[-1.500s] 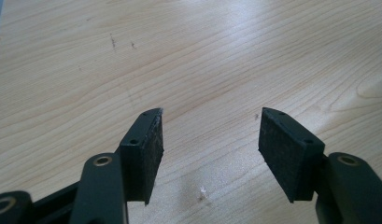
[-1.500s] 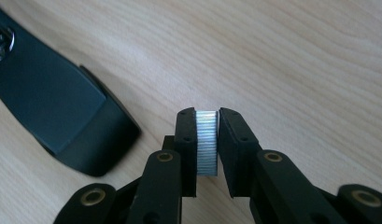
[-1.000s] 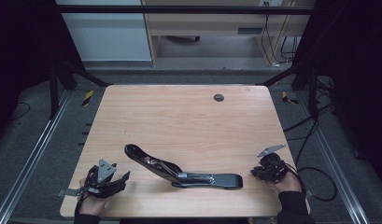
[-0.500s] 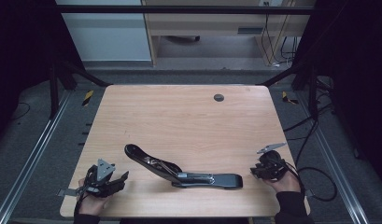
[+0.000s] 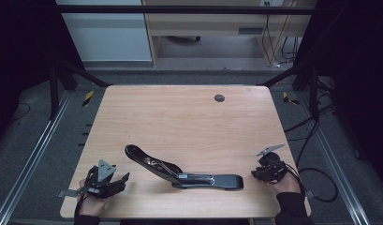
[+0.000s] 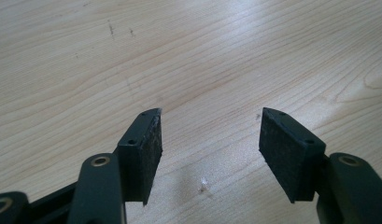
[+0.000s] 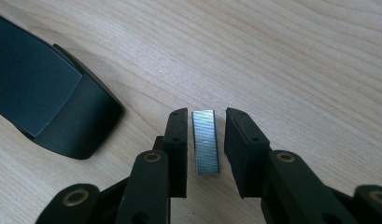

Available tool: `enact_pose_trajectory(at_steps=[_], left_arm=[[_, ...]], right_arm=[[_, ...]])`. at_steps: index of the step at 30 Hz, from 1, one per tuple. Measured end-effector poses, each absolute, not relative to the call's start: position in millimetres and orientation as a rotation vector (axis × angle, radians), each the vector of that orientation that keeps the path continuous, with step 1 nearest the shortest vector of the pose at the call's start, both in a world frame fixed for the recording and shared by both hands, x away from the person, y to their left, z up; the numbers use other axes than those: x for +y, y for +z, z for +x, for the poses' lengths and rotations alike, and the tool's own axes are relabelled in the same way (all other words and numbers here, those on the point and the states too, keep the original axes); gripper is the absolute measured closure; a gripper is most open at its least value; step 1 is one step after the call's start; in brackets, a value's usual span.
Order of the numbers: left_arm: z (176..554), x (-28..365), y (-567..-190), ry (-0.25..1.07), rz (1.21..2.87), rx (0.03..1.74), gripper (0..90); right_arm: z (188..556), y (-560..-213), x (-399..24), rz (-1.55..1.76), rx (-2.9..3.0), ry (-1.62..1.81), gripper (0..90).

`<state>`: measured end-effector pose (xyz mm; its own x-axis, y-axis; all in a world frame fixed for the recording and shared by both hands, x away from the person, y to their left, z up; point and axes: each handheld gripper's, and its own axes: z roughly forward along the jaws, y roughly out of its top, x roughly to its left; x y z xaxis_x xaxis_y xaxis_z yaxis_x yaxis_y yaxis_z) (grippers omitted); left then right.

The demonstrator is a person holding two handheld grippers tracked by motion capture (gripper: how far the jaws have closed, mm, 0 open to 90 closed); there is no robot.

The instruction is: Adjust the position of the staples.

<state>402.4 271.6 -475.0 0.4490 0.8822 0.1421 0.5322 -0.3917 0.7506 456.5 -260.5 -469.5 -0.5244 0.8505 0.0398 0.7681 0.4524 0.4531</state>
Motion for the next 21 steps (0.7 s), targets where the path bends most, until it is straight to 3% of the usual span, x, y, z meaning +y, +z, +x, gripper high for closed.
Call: enact_pose_trajectory(at_steps=[8,21], left_arm=[[403,272,-475,0.716,2.068,1.181,38.7],[403,272,-475,0.716,2.069,1.178,38.8]], right_arm=[[457,-471,-259,1.408,2.528,0.613,77.1],[453,-458,-257,1.301,2.548,0.695,77.7]])
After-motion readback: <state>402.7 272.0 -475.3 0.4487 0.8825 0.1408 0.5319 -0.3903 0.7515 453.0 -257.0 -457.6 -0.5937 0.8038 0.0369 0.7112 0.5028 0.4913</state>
